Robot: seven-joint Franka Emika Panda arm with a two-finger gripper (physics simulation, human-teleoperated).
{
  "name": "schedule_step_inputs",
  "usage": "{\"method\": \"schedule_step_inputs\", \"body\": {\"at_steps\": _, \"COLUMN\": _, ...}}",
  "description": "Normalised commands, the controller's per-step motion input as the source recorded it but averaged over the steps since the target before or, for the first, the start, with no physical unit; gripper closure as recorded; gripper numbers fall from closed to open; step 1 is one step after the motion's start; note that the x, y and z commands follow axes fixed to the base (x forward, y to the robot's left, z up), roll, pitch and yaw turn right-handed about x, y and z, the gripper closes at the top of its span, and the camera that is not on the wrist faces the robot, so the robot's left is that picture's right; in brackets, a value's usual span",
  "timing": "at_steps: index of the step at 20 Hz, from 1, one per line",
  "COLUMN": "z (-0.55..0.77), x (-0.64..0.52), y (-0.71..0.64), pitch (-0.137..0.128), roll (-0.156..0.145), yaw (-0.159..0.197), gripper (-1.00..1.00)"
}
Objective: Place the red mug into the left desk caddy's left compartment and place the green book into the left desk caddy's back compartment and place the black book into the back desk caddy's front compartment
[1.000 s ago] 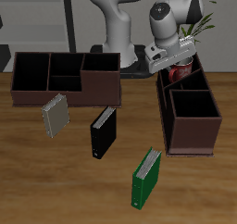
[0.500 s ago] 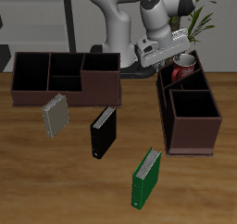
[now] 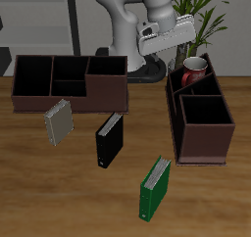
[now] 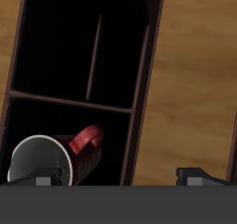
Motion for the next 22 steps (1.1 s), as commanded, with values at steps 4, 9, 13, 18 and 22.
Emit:
{"method": "schedule_step_inputs", "body": {"at_steps": 4, "z": 0.53, "x": 0.46, "y": -0.30, "pitch": -0.025, "roll": -0.096, "yaw": -0.079, "gripper": -1.00}}
{"method": "schedule_step_inputs", "body": {"at_steps": 9, "z": 0.53, "x": 0.53, "y": -0.41, "pitch": -0.051, "roll": -0.107, "yaw": -0.049, "gripper": -1.00}}
{"method": "schedule_step_inputs", "body": {"at_steps": 13, "z": 0.31, "x": 0.50, "y": -0.27, "pitch": -0.006, "roll": -0.057, "yaw": -0.022, "gripper": -1.00}}
{"method": "schedule_step_inputs", "body": {"at_steps": 18, "z": 0.24, "x": 0.68, "y": -0.44, "pitch": 0.036, "roll": -0.073, "yaw": -0.051, "gripper": -1.00}}
{"method": "schedule_step_inputs", "body": {"at_steps": 22, "z": 0.10, "x": 0.62, "y": -0.39, "pitch": 0.020, "roll": -0.051, "yaw": 0.012, "gripper": -1.00}}
